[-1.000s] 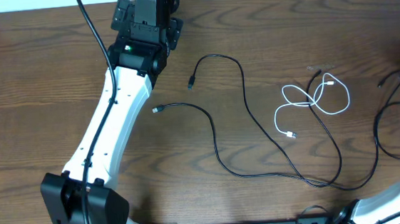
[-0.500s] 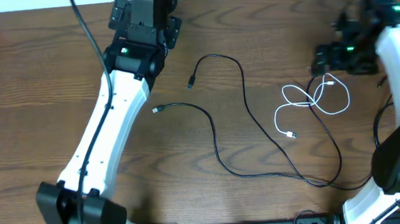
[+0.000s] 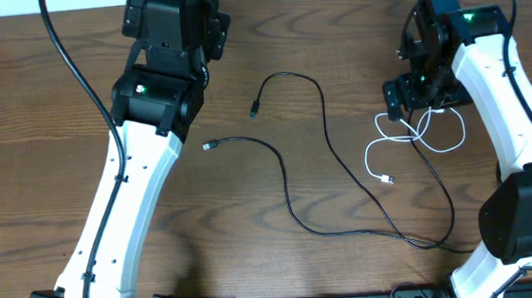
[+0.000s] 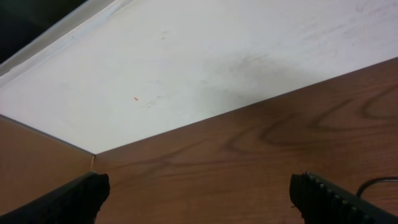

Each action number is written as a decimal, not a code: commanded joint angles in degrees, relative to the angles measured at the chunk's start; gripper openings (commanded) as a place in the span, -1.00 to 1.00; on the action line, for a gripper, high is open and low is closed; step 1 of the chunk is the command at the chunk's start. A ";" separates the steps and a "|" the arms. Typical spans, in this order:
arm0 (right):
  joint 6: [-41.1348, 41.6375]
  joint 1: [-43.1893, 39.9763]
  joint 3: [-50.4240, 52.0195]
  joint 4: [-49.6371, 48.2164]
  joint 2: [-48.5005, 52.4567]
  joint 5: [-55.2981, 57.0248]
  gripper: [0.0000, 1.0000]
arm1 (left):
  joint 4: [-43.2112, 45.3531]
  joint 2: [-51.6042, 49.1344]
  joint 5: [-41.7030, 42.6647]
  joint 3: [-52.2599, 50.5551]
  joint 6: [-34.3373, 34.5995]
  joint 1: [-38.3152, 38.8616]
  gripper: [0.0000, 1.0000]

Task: Untangle cables

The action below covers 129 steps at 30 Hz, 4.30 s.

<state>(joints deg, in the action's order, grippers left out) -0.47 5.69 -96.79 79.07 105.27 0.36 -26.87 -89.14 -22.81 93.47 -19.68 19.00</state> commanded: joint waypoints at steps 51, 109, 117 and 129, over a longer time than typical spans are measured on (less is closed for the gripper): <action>-0.46 -0.35 16.20 -15.85 5.77 -3.54 0.54 | 0.28 0.22 -0.31 0.50 0.28 -0.13 0.96; -4.50 9.49 -1.68 -9.22 7.76 -7.28 0.86 | -0.96 0.22 -1.05 0.50 0.02 -0.15 0.95; -4.22 18.69 -1.68 -8.33 7.76 -5.84 0.88 | 1.46 0.22 -7.26 0.50 0.09 -1.66 0.96; -4.28 25.07 -1.64 -6.95 7.96 -6.34 0.96 | 0.79 0.22 -7.21 0.50 0.55 -3.67 0.96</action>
<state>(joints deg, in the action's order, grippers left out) -4.03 29.39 -97.56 72.55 113.25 -5.76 -25.63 -89.14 -28.91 93.47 -19.68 15.46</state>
